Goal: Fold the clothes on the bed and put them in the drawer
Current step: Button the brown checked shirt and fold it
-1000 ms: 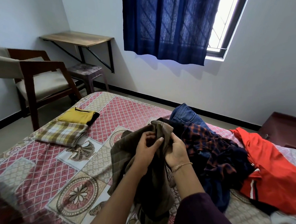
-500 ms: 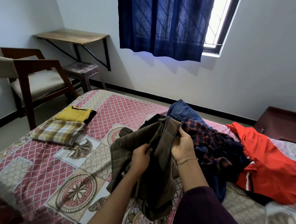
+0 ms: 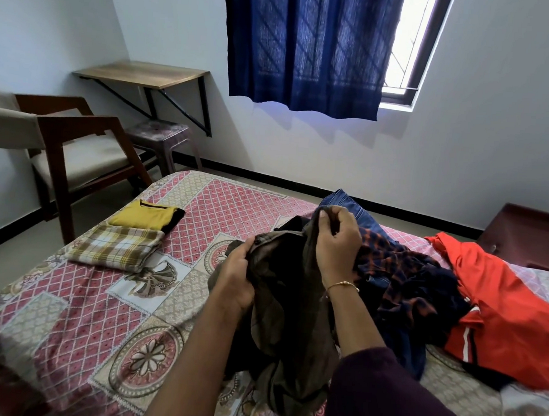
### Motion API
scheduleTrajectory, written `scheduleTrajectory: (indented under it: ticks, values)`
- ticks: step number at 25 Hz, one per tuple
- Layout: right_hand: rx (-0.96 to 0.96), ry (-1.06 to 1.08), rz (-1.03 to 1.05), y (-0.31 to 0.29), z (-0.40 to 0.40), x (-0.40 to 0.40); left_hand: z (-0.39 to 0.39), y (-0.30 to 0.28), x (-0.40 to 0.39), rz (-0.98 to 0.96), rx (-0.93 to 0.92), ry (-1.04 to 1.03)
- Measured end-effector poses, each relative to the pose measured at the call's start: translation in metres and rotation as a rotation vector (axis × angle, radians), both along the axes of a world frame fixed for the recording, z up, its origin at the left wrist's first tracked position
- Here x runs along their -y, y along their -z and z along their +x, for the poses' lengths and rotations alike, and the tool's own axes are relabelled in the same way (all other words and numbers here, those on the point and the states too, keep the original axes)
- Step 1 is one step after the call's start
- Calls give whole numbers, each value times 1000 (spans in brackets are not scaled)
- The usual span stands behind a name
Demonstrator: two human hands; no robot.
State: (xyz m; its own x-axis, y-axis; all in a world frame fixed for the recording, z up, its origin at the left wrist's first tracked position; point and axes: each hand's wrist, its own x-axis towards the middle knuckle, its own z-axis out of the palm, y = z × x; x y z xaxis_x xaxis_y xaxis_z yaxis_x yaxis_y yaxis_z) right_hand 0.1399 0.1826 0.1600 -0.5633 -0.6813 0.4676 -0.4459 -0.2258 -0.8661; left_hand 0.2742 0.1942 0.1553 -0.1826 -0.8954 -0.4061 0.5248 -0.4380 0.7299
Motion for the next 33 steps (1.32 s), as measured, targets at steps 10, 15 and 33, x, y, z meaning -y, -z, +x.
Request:
scheduleTrajectory:
  ticks: [10, 15, 33]
  values:
    - [79, -399, 341, -18, 16, -9, -12, -9, -3, -437, 385, -215]
    - [405, -497, 399, -23, 15, -12, -17, -8, -7, -399, 491, -303]
    - [91, -407, 237, -17, 19, -10, -19, -1, -9, -451, 714, -310]
